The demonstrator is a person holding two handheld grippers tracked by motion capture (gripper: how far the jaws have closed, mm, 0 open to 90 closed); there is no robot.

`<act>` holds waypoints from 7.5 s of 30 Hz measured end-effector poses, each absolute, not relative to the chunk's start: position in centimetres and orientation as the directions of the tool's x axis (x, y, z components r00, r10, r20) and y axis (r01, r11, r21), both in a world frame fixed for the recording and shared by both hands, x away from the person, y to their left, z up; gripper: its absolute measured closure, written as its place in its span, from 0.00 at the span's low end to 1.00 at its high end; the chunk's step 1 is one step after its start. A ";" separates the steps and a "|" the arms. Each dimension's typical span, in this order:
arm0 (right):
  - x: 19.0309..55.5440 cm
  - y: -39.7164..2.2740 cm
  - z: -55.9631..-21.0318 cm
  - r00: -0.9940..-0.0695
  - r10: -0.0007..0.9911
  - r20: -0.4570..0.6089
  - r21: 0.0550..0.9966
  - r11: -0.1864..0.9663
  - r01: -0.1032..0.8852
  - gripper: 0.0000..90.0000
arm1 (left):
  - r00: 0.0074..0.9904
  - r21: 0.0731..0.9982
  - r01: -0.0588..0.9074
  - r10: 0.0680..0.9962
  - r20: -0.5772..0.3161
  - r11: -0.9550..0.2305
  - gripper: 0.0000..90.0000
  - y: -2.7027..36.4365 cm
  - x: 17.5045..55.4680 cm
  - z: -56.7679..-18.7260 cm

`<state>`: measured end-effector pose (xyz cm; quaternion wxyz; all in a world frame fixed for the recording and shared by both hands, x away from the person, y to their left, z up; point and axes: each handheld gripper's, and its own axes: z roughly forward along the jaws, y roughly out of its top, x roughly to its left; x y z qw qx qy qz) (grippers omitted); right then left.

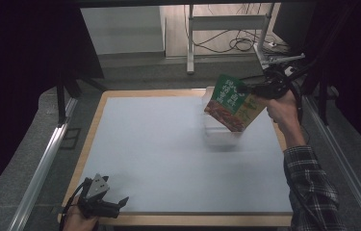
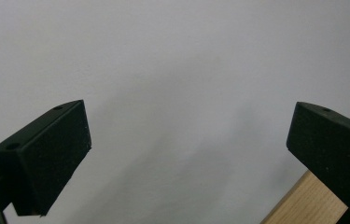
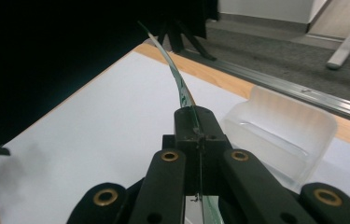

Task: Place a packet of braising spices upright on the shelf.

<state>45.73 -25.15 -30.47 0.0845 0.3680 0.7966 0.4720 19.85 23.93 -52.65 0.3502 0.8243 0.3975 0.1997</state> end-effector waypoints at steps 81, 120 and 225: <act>43.5 -23.8 -31.2 -0.686 0.726 -0.046 0.854 0.385 0.350 0.34 | 0.603 0.732 0.517 0.796 0.057 -0.444 0.00 23.8 19.8 -52.7; 38.1 -25.4 -34.2 -0.688 0.726 0.007 0.844 0.365 0.394 0.00 | 0.593 0.732 0.522 0.803 0.058 -0.438 0.00 23.8 19.9 -52.7; 26.6 -24.9 -49.9 -0.724 0.690 -0.025 0.771 0.474 0.425 0.00 | 0.608 0.719 0.509 0.789 0.089 -0.473 0.00 23.5 19.8 -52.7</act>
